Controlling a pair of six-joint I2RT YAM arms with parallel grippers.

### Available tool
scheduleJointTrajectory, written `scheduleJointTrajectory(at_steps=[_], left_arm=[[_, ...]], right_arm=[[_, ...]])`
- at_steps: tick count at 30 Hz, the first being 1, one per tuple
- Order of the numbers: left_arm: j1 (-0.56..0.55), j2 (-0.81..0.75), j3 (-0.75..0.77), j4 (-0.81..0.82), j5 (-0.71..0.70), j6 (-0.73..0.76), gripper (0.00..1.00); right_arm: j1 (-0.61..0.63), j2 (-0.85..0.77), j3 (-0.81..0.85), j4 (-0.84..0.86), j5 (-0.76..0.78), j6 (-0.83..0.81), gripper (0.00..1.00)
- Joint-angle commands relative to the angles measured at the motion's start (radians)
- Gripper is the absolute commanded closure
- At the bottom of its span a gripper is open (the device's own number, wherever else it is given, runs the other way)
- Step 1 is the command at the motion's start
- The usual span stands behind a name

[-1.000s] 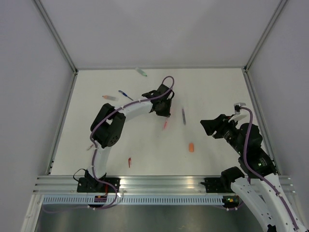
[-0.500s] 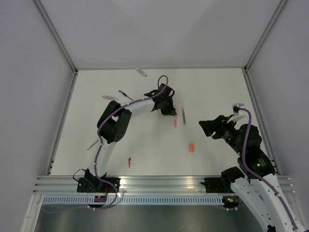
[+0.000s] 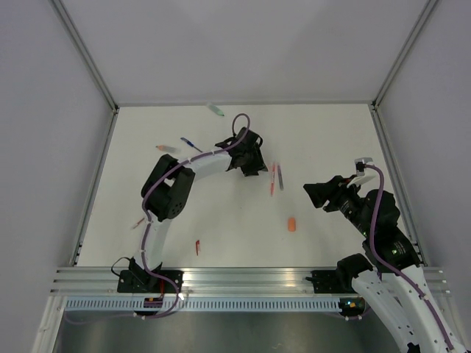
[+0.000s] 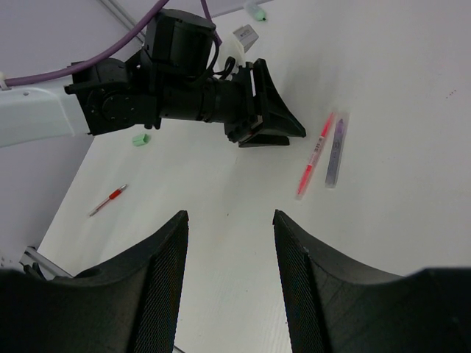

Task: Insert the pens into the pen caps
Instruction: Move the pen to the center of the board.

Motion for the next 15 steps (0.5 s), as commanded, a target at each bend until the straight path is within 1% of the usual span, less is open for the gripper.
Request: scheduleJointTrajectory(at_steps=[1, 3, 4, 5, 6, 7, 8, 10, 13, 14, 15], left_arm=[[0.042, -0.135, -0.002, -0.123, -0.17, 0.017, 0.52], [0.082, -0.189, -0.001, -0.182, -0.225, -0.034, 0.5], [0.13, -0.204, -0.007, -0.199, -0.227, -0.069, 0.49], [0.154, -0.23, -0.022, -0.221, -0.232, -0.086, 0.48], [0.179, -0.238, -0.027, -0.234, -0.227, -0.1, 0.46], [0.229, -0.241, -0.031, -0.234, -0.215, -0.091, 0.45], [0.254, -0.241, -0.019, -0.263, -0.21, -0.084, 0.41], [0.311, -0.221, -0.002, -0.292, -0.238, -0.052, 0.41], [0.371, -0.178, 0.021, -0.334, -0.264, -0.063, 0.41], [0.382, -0.163, 0.041, -0.337, -0.252, -0.055, 0.4], [0.389, -0.144, 0.062, -0.373, -0.258, -0.055, 0.4]], right_arm=[[-0.002, -0.008, 0.008, 0.023, -0.002, -0.015, 0.44], [-0.002, -0.007, 0.006, 0.026, -0.005, -0.02, 0.44], [-0.002, -0.005, 0.006, 0.029, -0.005, -0.02, 0.44], [-0.002, -0.005, 0.005, 0.031, -0.008, -0.023, 0.44], [-0.002, -0.004, 0.002, 0.034, -0.01, -0.025, 0.44], [-0.003, -0.004, 0.002, 0.037, -0.014, -0.029, 0.44], [-0.003, -0.002, 0.0, 0.037, -0.019, -0.034, 0.44], [-0.003, -0.002, -0.003, 0.043, -0.016, -0.04, 0.44], [-0.002, 0.007, 0.0, 0.049, -0.02, -0.046, 0.44], [-0.002, 0.012, 0.002, 0.049, -0.02, -0.049, 0.44], [-0.003, 0.012, 0.003, 0.049, -0.02, -0.051, 0.44]])
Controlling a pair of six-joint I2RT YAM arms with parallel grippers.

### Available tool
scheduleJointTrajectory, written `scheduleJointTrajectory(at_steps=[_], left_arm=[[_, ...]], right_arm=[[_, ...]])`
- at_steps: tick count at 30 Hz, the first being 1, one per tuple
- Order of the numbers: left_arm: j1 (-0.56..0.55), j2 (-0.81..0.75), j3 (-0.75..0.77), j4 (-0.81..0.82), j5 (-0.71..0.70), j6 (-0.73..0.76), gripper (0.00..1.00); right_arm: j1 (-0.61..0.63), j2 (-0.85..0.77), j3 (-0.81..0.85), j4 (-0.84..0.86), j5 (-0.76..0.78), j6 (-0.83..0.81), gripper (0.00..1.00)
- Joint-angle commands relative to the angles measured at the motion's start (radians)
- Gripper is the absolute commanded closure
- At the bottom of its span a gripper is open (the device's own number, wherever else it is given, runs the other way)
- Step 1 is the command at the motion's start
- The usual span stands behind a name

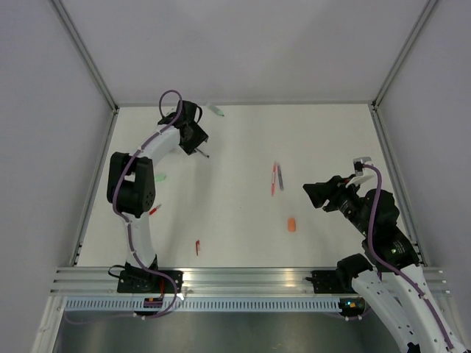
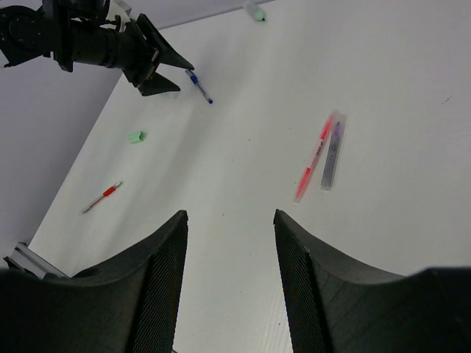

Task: Insert the pens into the pen caps
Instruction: Move the pen to the center of the board.

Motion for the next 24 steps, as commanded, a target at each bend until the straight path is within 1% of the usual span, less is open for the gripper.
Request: scheduleJointTrajectory(at_steps=[1, 2, 3, 4, 9, 10, 14, 19, 24], left_arm=[[0.006, 0.087, 0.084, -0.131, -0.034, -0.013, 0.4], [0.006, 0.103, 0.127, -0.147, -0.044, -0.001, 0.4], [0.006, 0.118, 0.145, -0.188, -0.072, -0.008, 0.4], [0.006, 0.14, 0.162, -0.191, -0.078, -0.005, 0.4], [0.009, 0.189, 0.202, -0.223, -0.107, -0.037, 0.4], [0.009, 0.201, 0.24, -0.271, -0.123, -0.051, 0.4], [0.009, 0.27, 0.335, -0.348, -0.166, -0.091, 0.4], [0.009, 0.382, 0.481, -0.46, -0.212, -0.093, 0.4], [0.008, 0.405, 0.483, -0.44, -0.218, -0.073, 0.43]], right_arm=[[-0.002, 0.009, 0.004, 0.044, -0.013, -0.025, 0.43], [-0.002, 0.007, -0.001, 0.047, -0.013, -0.024, 0.44], [-0.003, 0.006, -0.002, 0.05, -0.013, -0.022, 0.44], [-0.003, 0.004, -0.006, 0.056, -0.016, -0.018, 0.44], [-0.003, -0.002, -0.015, 0.066, -0.012, -0.014, 0.44], [-0.003, 0.0, -0.018, 0.069, -0.012, -0.014, 0.44], [-0.003, 0.006, -0.024, 0.073, -0.013, -0.013, 0.44], [-0.003, 0.006, -0.027, 0.079, -0.015, -0.01, 0.44], [-0.003, 0.006, -0.027, 0.079, -0.016, -0.008, 0.44]])
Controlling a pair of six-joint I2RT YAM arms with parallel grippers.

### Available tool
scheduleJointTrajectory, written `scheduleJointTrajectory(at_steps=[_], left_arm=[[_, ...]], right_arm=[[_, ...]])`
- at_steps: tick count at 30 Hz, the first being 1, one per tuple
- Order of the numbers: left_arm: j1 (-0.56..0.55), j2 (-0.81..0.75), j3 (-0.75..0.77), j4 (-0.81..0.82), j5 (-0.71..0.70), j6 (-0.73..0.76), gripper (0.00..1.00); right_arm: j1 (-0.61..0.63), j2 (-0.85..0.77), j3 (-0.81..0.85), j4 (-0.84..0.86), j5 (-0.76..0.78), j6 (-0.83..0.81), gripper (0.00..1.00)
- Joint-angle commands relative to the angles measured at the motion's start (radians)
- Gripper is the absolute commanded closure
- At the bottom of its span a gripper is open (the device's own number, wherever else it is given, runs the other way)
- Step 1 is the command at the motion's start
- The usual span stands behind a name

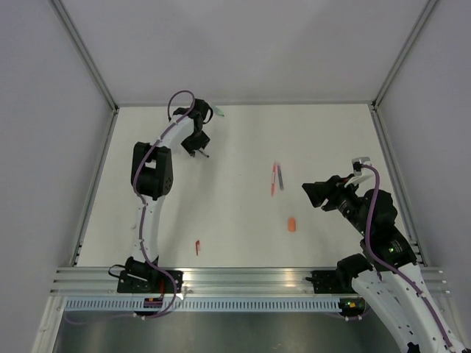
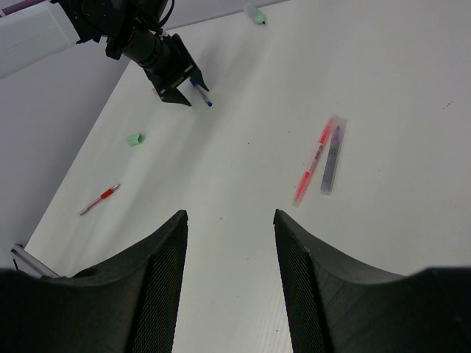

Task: Insert the pens into the pen caps
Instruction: Move the pen to the center of the board.

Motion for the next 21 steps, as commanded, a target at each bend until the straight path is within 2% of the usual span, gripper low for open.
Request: scheduleJointTrajectory(at_steps=[1, 3, 5, 6, 7, 10, 14, 19, 21], left_arm=[[-0.001, 0.022, 0.034, -0.035, -0.035, -0.016, 0.43], [-0.001, 0.024, 0.034, -0.044, -0.049, -0.015, 0.44], [-0.001, 0.022, 0.018, -0.049, -0.049, -0.014, 0.5], [-0.006, 0.021, 0.011, -0.05, -0.044, -0.009, 0.54], [-0.007, 0.016, -0.011, -0.043, -0.038, -0.003, 0.63], [-0.027, -0.008, -0.081, 0.018, -0.007, 0.043, 0.76], [-0.089, -0.068, -0.207, 0.095, 0.004, 0.095, 0.84], [-0.266, -0.128, -0.341, 0.178, 0.04, 0.199, 0.98], [-0.36, -0.149, -0.389, 0.209, 0.059, 0.231, 0.98]], right_arm=[[-0.003, 0.0, 0.0, 0.036, -0.014, -0.004, 0.44], [-0.002, -0.001, 0.0, 0.036, -0.014, -0.004, 0.44], [-0.002, -0.003, 0.002, 0.036, -0.014, -0.006, 0.44], [-0.003, -0.003, 0.002, 0.036, -0.014, -0.004, 0.44], [-0.003, -0.004, 0.005, 0.036, -0.015, -0.004, 0.44], [-0.003, -0.01, 0.008, 0.033, -0.018, 0.0, 0.44], [-0.003, -0.018, 0.009, 0.032, -0.02, 0.005, 0.44], [-0.003, -0.023, 0.021, 0.027, -0.031, 0.008, 0.44], [-0.003, -0.03, 0.025, 0.016, -0.027, 0.008, 0.44]])
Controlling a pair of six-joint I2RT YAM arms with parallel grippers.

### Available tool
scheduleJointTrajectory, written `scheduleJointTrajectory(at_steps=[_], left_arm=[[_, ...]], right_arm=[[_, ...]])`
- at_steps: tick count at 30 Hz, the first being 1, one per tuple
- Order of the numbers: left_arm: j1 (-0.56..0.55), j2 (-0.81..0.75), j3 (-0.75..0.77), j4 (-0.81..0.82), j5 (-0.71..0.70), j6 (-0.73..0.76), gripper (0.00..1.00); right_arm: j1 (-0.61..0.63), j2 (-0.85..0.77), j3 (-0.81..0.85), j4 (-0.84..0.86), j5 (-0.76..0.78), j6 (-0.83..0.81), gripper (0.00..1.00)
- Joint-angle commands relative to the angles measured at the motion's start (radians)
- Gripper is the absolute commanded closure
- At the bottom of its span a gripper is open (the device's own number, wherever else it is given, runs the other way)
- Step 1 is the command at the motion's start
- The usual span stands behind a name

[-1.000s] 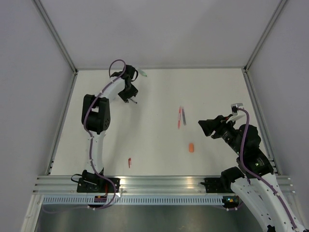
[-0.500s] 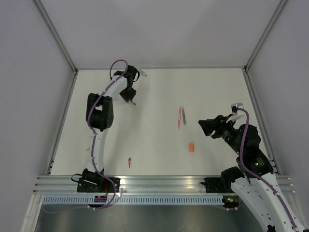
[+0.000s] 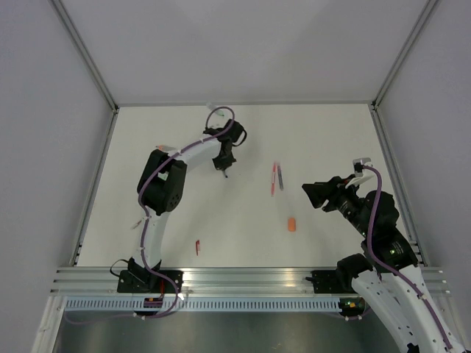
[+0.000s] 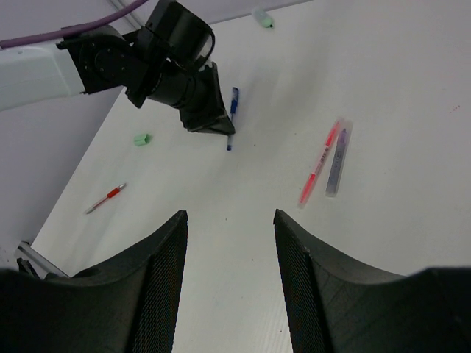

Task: Insert the pens into the pen caps
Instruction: Move the pen to the center of the board.

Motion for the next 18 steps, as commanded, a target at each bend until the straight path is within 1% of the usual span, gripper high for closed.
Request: scheduleJointTrajectory(at_steps=[1, 3, 6, 10, 12, 14, 15, 17, 18], left_arm=[[-0.167, 0.001, -0.107, 0.044, 0.107, 0.09, 0.98], [-0.24, -0.025, -0.149, 0.093, 0.138, 0.112, 0.98], [-0.308, -0.035, -0.161, 0.111, 0.162, 0.12, 0.98], [-0.33, -0.042, -0.186, 0.136, 0.216, 0.114, 0.98], [-0.331, -0.042, -0.189, 0.136, 0.219, 0.122, 0.97], [-0.331, -0.044, -0.186, 0.14, 0.248, 0.14, 0.92], [-0.331, -0.049, -0.187, 0.143, 0.259, 0.149, 0.87], [-0.331, -0.067, -0.187, 0.154, 0.296, 0.183, 0.83], [-0.331, -0.075, -0.187, 0.156, 0.302, 0.194, 0.78]], right_arm=[[-0.003, -0.019, 0.026, 0.012, -0.009, 0.006, 0.44], [-0.002, -0.03, 0.028, 0.006, -0.006, 0.009, 0.44], [-0.003, -0.037, 0.029, -0.002, 0.0, 0.014, 0.44], [-0.003, -0.037, 0.034, -0.006, 0.01, 0.015, 0.44], [-0.003, -0.034, 0.032, -0.002, 0.013, 0.017, 0.44], [-0.003, -0.028, 0.029, 0.0, 0.014, 0.015, 0.44], [-0.002, -0.027, 0.029, 0.001, 0.016, 0.014, 0.44], [-0.003, -0.025, 0.029, 0.003, 0.019, 0.009, 0.44], [-0.003, -0.025, 0.028, 0.004, 0.02, 0.006, 0.44]])
